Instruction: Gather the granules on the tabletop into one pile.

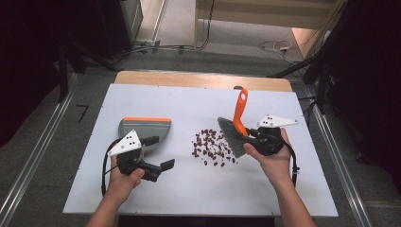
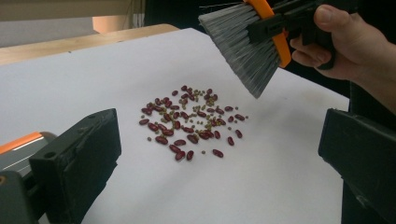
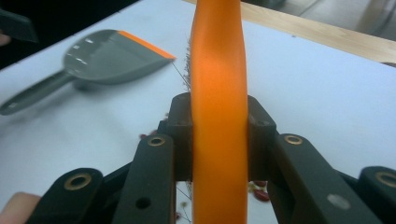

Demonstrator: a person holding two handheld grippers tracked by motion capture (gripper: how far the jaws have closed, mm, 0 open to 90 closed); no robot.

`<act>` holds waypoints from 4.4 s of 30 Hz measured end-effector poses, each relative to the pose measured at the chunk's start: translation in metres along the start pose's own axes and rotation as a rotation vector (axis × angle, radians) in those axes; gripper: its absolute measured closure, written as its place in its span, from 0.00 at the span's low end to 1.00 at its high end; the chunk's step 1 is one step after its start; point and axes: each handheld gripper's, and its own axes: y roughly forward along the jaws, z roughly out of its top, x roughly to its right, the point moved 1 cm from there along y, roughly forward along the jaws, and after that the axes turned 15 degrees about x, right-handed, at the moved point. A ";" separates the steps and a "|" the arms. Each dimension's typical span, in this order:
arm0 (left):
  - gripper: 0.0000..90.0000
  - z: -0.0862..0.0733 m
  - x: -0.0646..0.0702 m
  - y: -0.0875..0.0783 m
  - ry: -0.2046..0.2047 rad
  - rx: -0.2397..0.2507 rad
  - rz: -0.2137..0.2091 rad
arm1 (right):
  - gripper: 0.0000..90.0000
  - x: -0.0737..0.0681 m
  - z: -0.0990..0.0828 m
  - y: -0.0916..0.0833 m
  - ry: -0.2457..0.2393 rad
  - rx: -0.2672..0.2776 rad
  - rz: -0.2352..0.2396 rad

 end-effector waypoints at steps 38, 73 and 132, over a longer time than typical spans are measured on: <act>0.00 -0.009 -0.013 -0.018 0.019 -0.006 0.086 | 0.76 0.051 0.005 0.058 -0.221 -0.378 -0.379; 0.00 -0.008 -0.017 -0.019 0.007 -0.003 0.084 | 0.76 -0.013 -0.025 0.100 -0.406 -0.589 -0.255; 0.00 -0.009 -0.018 -0.019 -0.007 -0.004 0.084 | 0.76 -0.055 -0.026 0.114 -0.851 -0.491 0.224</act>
